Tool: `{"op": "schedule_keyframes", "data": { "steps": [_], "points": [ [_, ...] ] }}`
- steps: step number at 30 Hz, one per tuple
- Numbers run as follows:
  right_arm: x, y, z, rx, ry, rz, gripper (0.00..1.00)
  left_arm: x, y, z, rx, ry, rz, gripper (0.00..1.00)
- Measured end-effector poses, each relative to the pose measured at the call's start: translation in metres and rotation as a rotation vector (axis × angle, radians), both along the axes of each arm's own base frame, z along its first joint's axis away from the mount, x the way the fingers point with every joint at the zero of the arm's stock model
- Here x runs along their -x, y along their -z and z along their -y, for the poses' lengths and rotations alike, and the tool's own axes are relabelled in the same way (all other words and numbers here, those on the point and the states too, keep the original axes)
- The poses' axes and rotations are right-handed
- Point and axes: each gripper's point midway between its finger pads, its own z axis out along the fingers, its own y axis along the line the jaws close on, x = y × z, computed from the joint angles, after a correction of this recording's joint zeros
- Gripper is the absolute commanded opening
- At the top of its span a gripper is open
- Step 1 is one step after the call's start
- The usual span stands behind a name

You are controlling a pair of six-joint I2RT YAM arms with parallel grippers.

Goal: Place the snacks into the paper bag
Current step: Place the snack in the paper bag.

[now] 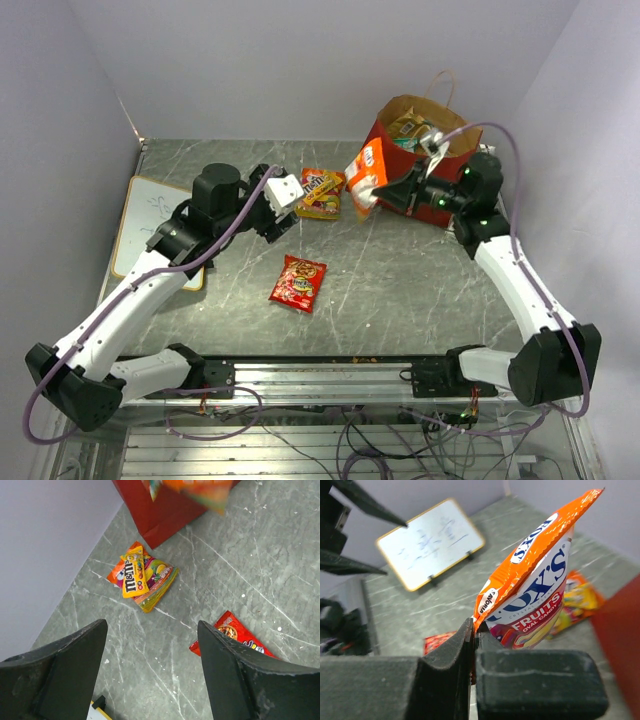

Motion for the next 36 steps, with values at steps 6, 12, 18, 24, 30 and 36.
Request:
{"op": "schedule_keyframes", "data": {
  "steps": [6, 12, 18, 24, 30, 36],
  "points": [
    [-0.014, -0.08, 0.039, 0.106, 0.191, 0.249, 0.0, 0.001, -0.006, -0.006, 0.009, -0.012, 0.016, 0.87],
    [-0.019, -0.135, 0.072, 0.195, 0.372, 0.394, 0.0, 0.004, -0.01, -0.01, 0.017, -0.018, 0.028, 0.88],
    [-0.04, -0.17, 0.112, 0.307, 0.593, 0.495, 0.0, 0.003, -0.007, -0.013, 0.013, -0.029, 0.026, 0.88],
    [-0.072, -0.186, 0.151, 0.43, 0.778, 0.55, 0.0, 0.001, -0.006, -0.016, 0.009, -0.045, 0.026, 0.88],
    [-0.115, -0.161, 0.175, 0.533, 0.836, 0.495, 0.0, 0.0, -0.003, -0.017, 0.005, -0.047, 0.02, 0.88],
    [-0.158, -0.116, 0.178, 0.603, 0.755, 0.399, 0.0, 0.0, -0.003, -0.017, 0.005, -0.048, 0.02, 0.87]
  ]
}}
